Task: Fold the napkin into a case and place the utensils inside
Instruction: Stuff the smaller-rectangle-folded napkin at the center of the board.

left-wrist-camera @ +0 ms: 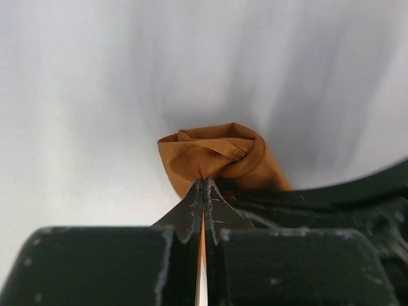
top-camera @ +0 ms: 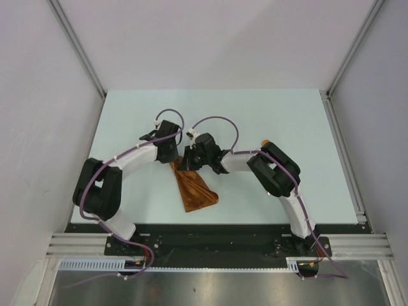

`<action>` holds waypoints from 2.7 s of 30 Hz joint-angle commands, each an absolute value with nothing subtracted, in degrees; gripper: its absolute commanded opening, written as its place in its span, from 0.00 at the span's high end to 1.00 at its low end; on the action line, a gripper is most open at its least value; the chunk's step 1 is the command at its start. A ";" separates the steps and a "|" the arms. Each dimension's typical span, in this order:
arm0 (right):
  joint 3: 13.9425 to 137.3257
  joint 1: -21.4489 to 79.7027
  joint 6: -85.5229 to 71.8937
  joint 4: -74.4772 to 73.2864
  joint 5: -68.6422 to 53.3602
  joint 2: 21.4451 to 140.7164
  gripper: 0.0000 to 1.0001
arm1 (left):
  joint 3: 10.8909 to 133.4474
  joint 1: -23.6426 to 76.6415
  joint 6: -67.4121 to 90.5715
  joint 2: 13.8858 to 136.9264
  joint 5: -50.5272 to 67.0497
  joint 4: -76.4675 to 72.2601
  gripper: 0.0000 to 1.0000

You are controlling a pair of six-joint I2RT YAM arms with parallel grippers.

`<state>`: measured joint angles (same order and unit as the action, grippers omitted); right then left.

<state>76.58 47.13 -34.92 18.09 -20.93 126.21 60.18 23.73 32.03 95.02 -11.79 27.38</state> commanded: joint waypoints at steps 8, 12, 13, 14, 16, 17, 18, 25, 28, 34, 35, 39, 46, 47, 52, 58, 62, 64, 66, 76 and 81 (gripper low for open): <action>79.63 47.81 -39.81 15.12 -16.61 125.16 1.00 | 54.67 24.17 33.92 87.54 -9.32 22.50 1.00; 80.16 47.73 -42.27 18.36 -15.65 124.63 1.00 | 53.35 24.17 34.19 87.28 -8.70 21.45 1.00; 80.33 47.72 -42.71 18.80 -15.30 124.63 1.00 | 53.26 24.17 34.19 87.28 -8.53 21.53 1.00; 80.25 47.64 -44.46 19.50 -14.94 124.98 1.00 | 53.17 24.26 34.10 87.10 -8.44 21.27 1.00; 80.68 47.72 -45.87 21.97 -14.94 125.85 1.00 | 52.91 24.26 33.93 86.66 -8.17 20.74 1.00; 81.03 47.72 -47.27 22.23 -14.59 126.21 1.00 | 53.00 24.26 33.84 86.75 -8.09 20.74 1.00; 81.56 47.55 -47.89 23.11 -14.68 127.26 1.00 | 53.00 24.26 33.66 86.66 -8.00 20.83 1.00; 83.74 47.99 -47.46 25.15 -11.52 129.72 1.00 | 52.55 24.26 33.66 87.80 -7.47 19.86 1.00; 81.06 47.55 -48.69 27.58 -10.47 130.34 1.00 | 53.26 24.26 33.49 88.77 -7.91 20.04 1.00; 82.88 50.62 -46.93 24.43 -2.05 131.23 1.00 | 53.26 24.08 34.19 89.12 -8.26 19.95 1.00; 80.36 50.80 -47.54 27.65 -0.98 130.61 1.00 | 53.52 24.08 34.36 89.21 -8.17 20.30 1.00; 78.64 50.71 -50.71 31.92 -1.13 129.19 1.00 | 52.82 23.99 34.37 88.68 -8.26 20.04 1.00; 80.42 50.36 -51.77 29.53 -4.56 132.54 1.00 | 54.32 23.47 34.27 85.26 -11.59 23.38 0.91; 80.42 50.45 -51.51 29.97 -5.01 132.45 1.00 | 54.06 22.86 34.36 84.56 -12.38 23.38 0.85; 80.94 49.92 -51.41 30.23 -12.02 132.36 0.95 | 49.93 18.90 36.21 83.32 -7.39 21.37 0.73; 79.28 48.52 -52.73 29.88 -17.75 130.52 0.77 | 45.62 17.84 37.61 81.83 -5.54 18.37 0.54; 78.31 48.16 -54.22 31.64 -19.60 130.08 0.73 | 42.11 17.67 40.94 79.99 -4.05 14.70 0.52; 78.05 48.08 -54.75 32.25 -20.83 129.90 0.70 | 39.56 17.58 42.36 77.45 -3.78 13.10 0.52; 77.52 48.08 -55.37 32.69 -21.35 129.20 0.66 | 37.02 17.40 43.94 75.33 -3.95 11.08 0.52; 76.03 46.93 -56.69 34.45 -23.82 127.00 0.53 | 33.05 11.70 45.97 65.65 -2.55 9.93 0.51; 75.06 46.23 -56.87 34.89 -25.22 126.56 0.52 | 33.75 9.67 45.70 68.29 1.23 9.58 0.52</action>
<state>76.14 46.92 -56.38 32.29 -23.40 130.39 33.54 11.16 44.93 66.87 -2.57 11.38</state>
